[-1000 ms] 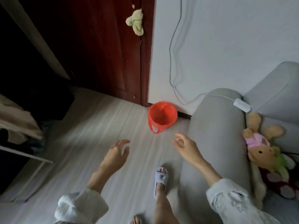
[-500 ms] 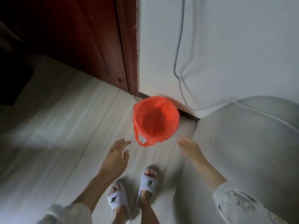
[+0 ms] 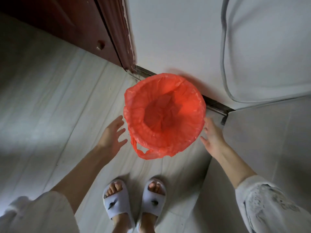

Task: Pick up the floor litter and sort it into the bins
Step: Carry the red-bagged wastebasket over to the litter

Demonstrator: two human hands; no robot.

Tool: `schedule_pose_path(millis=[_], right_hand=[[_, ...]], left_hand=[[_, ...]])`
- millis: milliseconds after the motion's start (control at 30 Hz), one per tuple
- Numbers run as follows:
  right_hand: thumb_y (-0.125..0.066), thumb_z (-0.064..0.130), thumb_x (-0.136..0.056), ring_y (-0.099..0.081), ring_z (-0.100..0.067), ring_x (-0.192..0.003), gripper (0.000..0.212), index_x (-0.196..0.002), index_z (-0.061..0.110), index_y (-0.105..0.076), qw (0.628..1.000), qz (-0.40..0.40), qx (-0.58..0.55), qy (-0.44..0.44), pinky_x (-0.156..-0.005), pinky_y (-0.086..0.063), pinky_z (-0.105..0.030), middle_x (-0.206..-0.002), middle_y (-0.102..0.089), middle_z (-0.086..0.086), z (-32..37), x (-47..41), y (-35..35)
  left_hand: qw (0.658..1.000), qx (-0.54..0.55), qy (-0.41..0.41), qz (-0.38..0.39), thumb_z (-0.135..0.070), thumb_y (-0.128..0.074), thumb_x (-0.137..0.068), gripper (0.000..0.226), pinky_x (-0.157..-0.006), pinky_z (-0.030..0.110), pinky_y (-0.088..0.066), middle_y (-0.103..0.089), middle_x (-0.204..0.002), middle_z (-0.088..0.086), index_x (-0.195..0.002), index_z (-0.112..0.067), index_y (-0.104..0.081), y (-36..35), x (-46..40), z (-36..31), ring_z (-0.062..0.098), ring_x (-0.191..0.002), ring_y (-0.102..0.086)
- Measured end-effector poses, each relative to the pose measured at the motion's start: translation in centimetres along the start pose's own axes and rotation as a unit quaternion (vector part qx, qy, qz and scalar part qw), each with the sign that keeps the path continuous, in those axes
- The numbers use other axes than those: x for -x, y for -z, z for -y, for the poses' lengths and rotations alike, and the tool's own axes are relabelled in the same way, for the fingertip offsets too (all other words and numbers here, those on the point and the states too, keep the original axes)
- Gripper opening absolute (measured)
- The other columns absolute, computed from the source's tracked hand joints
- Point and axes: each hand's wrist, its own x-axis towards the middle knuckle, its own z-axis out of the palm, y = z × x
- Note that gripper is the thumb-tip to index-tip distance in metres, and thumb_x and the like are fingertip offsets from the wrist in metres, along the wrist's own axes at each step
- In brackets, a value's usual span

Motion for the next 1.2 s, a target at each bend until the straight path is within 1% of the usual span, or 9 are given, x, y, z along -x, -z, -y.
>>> schedule_pose_path(millis=[133, 200, 267, 400, 500, 767, 867, 1000, 1200], right_hand=[[-0.035, 0.029, -0.098, -0.055, -0.011, -0.099, 0.021, -0.099, 0.026, -0.056, 0.999, -0.011, 0.030, 0.017, -0.089, -0.042, -0.033, -0.109, -0.057, 0.006, -0.2, -2.2, 0.4], [-0.036, 0.025, -0.098, -0.055, -0.016, -0.110, 0.018, -0.095, 0.022, -0.053, 0.999, -0.028, 0.038, 0.010, -0.091, -0.047, -0.038, -0.124, -0.055, 0.001, -0.2, -3.0, 0.6], [-0.042, 0.027, -0.097, -0.054, -0.019, -0.118, 0.015, -0.108, 0.020, -0.048, 0.998, -0.031, 0.052, -0.002, -0.091, -0.049, -0.041, -0.139, -0.048, -0.001, -0.3, -3.5, 0.6], [-0.048, 0.021, -0.097, -0.059, -0.015, -0.100, 0.035, -0.131, 0.014, -0.050, 0.996, -0.042, 0.073, -0.017, -0.084, -0.049, -0.034, -0.125, -0.060, -0.001, 0.0, -3.4, -0.3], [-0.052, 0.016, -0.095, -0.061, -0.018, -0.094, 0.031, -0.125, 0.013, -0.057, 0.997, -0.056, 0.044, -0.028, -0.081, -0.051, -0.035, -0.116, -0.065, -0.005, -0.1, -3.1, -0.8], [-0.056, 0.005, -0.092, -0.062, -0.021, -0.091, 0.020, -0.109, 0.011, -0.063, 0.995, -0.096, 0.038, -0.010, -0.076, -0.054, -0.036, -0.102, -0.066, -0.008, 0.9, -2.9, -1.1], [-0.061, 0.010, -0.090, -0.063, -0.024, -0.097, 0.018, -0.108, 0.013, -0.061, 0.997, -0.055, 0.059, -0.014, -0.076, -0.053, -0.038, -0.105, -0.066, -0.009, 1.6, -1.5, -1.0], [-0.063, 0.010, -0.088, -0.061, -0.027, -0.099, 0.008, -0.093, 0.015, -0.060, 0.996, -0.013, 0.090, -0.024, -0.082, -0.052, -0.042, -0.107, -0.064, -0.011, 2.3, 1.8, -1.3], [-0.065, 0.000, -0.084, -0.062, -0.028, -0.095, 0.017, -0.083, 0.015, -0.057, 0.995, 0.009, 0.102, -0.023, -0.077, -0.052, -0.044, -0.104, -0.064, -0.014, 3.9, 10.5, -3.2]], left_hand=[[0.999, 0.011, 0.031, 0.018, -0.032, -0.034, -0.097, 0.041, -0.114, 0.048, -0.018, -0.038, -0.145, -0.008, -0.137, -0.024, -0.040, -0.5, -3.1, -0.6, 0.018, -0.137, -0.029], [0.999, 0.009, 0.040, 0.029, -0.029, -0.032, -0.097, 0.026, -0.111, 0.048, -0.021, -0.054, -0.124, -0.012, -0.110, -0.026, -0.055, -0.5, -3.7, -0.8, 0.018, -0.126, -0.040], [0.999, -0.004, 0.041, 0.026, -0.031, -0.033, -0.097, 0.022, -0.109, 0.049, -0.023, -0.055, -0.116, -0.011, -0.096, -0.028, -0.054, -0.4, -4.1, -1.0, 0.019, -0.119, -0.044], [0.999, -0.024, 0.029, 0.027, -0.038, -0.032, -0.098, 0.026, -0.109, 0.051, -0.023, -0.048, -0.131, -0.010, -0.104, -0.030, -0.056, 0.1, -4.7, -1.4, 0.019, -0.119, -0.044], [1.000, -0.019, 0.014, 0.005, -0.036, -0.036, -0.097, 0.030, -0.107, 0.049, -0.031, -0.053, -0.128, -0.005, -0.115, -0.022, -0.054, 0.5, -5.1, -1.2, 0.021, -0.118, -0.047], [0.999, 0.036, 0.003, -0.002, -0.035, -0.034, -0.098, 0.030, -0.084, 0.043, -0.044, -0.056, -0.099, -0.002, -0.094, -0.022, -0.060, 1.5, -5.7, -0.1, 0.018, -0.096, -0.053], [1.000, 0.028, -0.001, -0.013, -0.034, -0.033, -0.099, 0.030, -0.083, 0.041, -0.043, -0.054, -0.094, -0.003, -0.092, -0.022, -0.059, 2.3, -4.7, 0.0, 0.018, -0.094, -0.051], [0.998, 0.039, 0.031, -0.023, -0.036, -0.031, -0.099, 0.036, -0.087, 0.042, -0.044, -0.055, -0.106, 0.002, -0.114, -0.016, -0.056, 5.0, -1.7, -0.6, 0.021, -0.099, -0.052], [0.997, 0.045, 0.020, -0.058, -0.037, -0.029, -0.099, 0.037, -0.089, 0.041, -0.043, -0.057, -0.100, -0.001, -0.114, -0.016, -0.055, 9.5, 6.5, -2.4, 0.015, -0.088, -0.053]])
